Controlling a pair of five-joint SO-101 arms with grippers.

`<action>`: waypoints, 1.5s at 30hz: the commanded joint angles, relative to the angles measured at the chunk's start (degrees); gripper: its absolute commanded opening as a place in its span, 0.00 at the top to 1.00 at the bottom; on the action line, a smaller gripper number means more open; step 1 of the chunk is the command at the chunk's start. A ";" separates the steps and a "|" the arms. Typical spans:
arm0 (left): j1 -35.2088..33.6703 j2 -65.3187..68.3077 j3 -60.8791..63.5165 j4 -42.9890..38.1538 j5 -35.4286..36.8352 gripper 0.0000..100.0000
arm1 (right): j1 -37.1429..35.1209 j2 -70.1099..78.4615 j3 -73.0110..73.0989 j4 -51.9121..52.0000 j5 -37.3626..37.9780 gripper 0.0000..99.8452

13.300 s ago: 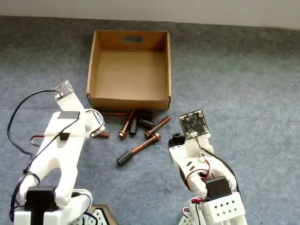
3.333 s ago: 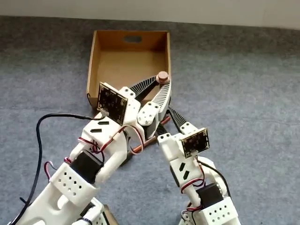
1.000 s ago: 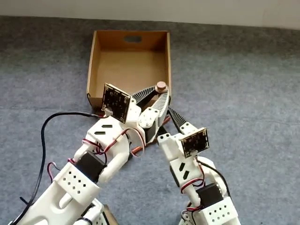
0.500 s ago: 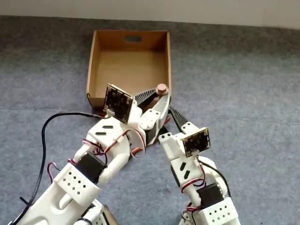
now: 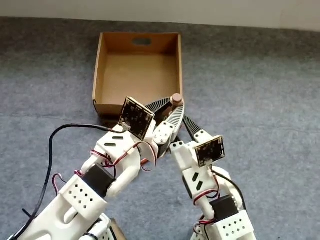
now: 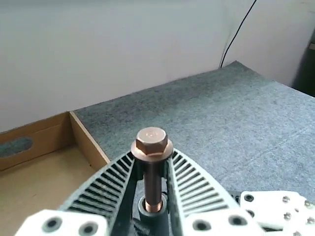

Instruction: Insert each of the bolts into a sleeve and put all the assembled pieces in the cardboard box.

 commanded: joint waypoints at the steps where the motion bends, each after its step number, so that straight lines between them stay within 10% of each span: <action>1: 0.31 -1.01 -0.22 0.26 -0.70 0.99 | 2.77 -0.92 -1.27 -1.36 -0.53 0.99; 45: -1.27 -3.56 1.45 2.46 -0.53 0.87 | 2.95 -0.92 -1.10 -1.36 -0.62 0.99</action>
